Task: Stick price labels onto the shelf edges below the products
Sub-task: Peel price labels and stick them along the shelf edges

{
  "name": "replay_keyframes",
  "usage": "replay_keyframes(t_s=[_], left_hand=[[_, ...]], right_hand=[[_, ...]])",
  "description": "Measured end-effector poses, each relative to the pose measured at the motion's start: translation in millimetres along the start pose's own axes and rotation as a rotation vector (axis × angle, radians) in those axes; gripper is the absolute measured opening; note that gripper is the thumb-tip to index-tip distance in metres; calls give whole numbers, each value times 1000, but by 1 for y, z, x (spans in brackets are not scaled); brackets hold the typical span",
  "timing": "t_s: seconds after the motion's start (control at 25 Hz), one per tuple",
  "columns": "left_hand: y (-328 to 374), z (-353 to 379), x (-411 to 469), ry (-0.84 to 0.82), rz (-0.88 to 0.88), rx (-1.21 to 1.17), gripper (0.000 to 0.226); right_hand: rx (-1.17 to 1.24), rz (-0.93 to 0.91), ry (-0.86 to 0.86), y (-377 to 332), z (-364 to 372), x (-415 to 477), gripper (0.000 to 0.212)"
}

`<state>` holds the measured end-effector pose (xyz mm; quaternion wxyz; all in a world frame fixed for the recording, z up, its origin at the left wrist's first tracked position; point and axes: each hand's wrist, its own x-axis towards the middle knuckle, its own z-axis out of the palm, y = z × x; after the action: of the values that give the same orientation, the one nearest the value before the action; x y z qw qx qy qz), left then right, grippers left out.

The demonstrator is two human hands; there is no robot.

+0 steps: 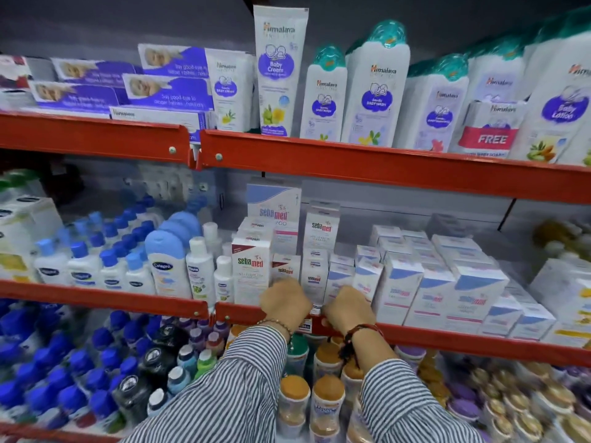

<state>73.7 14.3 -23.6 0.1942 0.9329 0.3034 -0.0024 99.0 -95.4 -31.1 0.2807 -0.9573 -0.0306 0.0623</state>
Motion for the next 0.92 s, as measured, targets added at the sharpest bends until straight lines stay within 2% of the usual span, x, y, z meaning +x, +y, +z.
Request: replay_keyframes(t_s=[0.16,0.44,0.56,0.72,0.92], left_hand=[[-8,-5,-12,5,-4,-266,24],[-24,-37,-50,119,170,-731,7],[-18,-68,-62,211,275,-852,14],[3,-118,-74,398,495,-962,10],[28,-151,-74,570,620,-907,10]], right_hand=[[79,-41,-49,2,-5,-8,20],[184,-219,-7,-6,-53,-42,31],[224,-335,118,-15,-94,-62,34],[305,-450,367,-38,-147,-81,29],[367,-467,449,-56,-174,-74,22]])
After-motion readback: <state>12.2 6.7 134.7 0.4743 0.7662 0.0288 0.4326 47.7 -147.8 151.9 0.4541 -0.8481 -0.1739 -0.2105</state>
